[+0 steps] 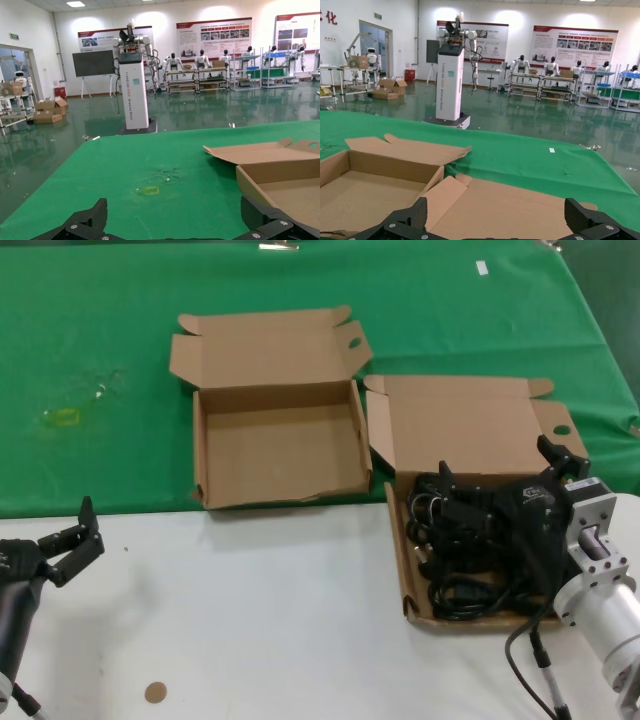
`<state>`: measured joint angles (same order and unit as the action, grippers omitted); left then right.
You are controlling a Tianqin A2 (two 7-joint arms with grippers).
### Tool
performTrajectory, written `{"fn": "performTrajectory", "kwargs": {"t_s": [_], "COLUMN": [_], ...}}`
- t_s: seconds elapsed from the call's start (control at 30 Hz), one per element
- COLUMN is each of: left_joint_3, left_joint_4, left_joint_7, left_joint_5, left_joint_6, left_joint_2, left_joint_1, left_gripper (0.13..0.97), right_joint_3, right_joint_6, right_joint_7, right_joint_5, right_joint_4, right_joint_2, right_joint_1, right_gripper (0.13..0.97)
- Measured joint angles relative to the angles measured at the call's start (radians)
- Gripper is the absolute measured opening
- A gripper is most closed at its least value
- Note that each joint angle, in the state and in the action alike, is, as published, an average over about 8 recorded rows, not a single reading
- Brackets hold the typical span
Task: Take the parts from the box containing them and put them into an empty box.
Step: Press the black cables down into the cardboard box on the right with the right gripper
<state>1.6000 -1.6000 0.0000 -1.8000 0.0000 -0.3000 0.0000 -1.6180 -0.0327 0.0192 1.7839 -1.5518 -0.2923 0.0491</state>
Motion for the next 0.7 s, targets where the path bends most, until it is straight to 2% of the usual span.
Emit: {"fn": "performTrajectory", "kwargs": {"t_s": [0.27, 0.57, 0.7], "left_joint_3": [0.0, 0.0, 0.0], "left_joint_4": [0.0, 0.0, 0.0], "left_joint_7": [0.0, 0.0, 0.0], "left_joint_5": [0.0, 0.0, 0.0], "left_joint_6": [0.0, 0.0, 0.0], "left_joint_2": [0.0, 0.0, 0.0], "left_joint_1": [0.0, 0.0, 0.0], "left_gripper": [0.918, 0.799, 0.704], "right_joint_3": [0.0, -0.034, -0.086], "right_joint_6": [0.0, 0.026, 0.061], "right_joint_7": [0.0, -0.01, -0.018], "right_joint_5": [0.0, 0.017, 0.051], "right_joint_4": [0.0, -0.002, -0.007], "right_joint_2": [0.0, -0.024, -0.066], "right_joint_1": [0.0, 0.002, 0.01], "right_gripper": [0.966, 0.966, 0.966]}}
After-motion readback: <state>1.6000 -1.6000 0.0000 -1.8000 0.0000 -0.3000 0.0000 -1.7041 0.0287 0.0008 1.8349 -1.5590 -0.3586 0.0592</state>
